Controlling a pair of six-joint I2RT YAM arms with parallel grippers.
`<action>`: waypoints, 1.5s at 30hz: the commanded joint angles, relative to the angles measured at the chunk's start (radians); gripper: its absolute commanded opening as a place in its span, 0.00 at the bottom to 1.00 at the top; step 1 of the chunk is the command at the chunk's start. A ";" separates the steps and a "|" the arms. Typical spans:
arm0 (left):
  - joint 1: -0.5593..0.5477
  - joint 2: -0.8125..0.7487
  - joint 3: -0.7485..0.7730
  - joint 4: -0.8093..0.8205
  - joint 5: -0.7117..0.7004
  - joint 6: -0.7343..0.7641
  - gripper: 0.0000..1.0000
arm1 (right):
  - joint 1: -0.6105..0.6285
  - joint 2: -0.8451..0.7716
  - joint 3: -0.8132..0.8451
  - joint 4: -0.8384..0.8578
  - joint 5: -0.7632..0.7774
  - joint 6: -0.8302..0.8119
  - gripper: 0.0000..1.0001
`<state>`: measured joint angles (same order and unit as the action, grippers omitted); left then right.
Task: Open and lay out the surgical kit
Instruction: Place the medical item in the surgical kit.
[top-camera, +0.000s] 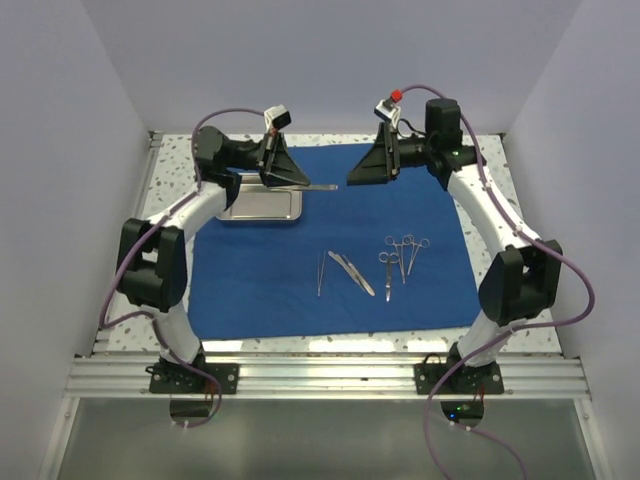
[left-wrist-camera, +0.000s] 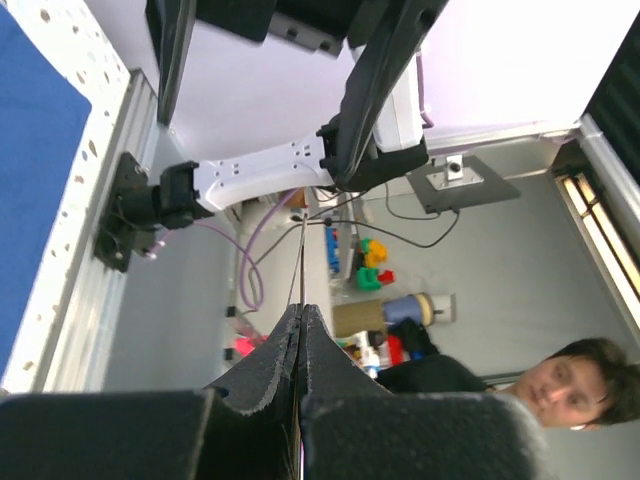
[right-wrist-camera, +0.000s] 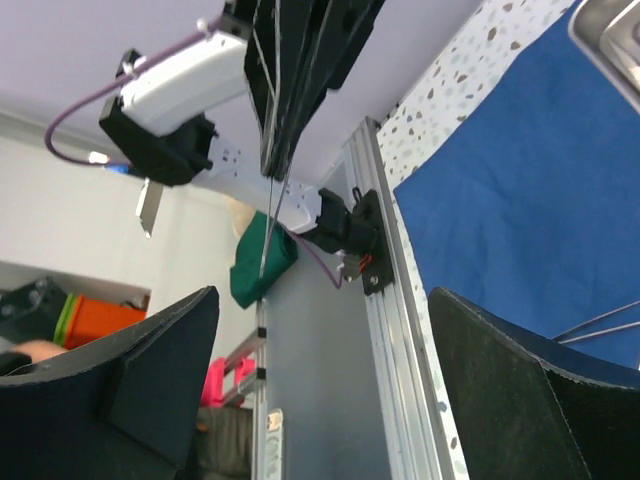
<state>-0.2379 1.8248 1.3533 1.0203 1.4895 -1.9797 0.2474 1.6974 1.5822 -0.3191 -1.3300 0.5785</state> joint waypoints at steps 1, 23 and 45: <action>-0.006 -0.078 -0.057 -0.027 0.218 -0.483 0.00 | -0.008 0.022 0.064 -0.003 -0.008 0.058 0.89; -0.075 -0.051 0.004 -0.029 0.216 -0.476 0.00 | 0.167 0.054 0.021 0.173 -0.077 0.196 0.00; 0.046 0.309 0.408 -0.467 -0.188 0.139 0.61 | 0.225 0.152 0.430 -0.829 1.007 -0.400 0.00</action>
<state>-0.2138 2.1323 1.5898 1.1507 1.4322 -1.9785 0.4259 1.8103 1.8935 -0.7990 -0.7925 0.3790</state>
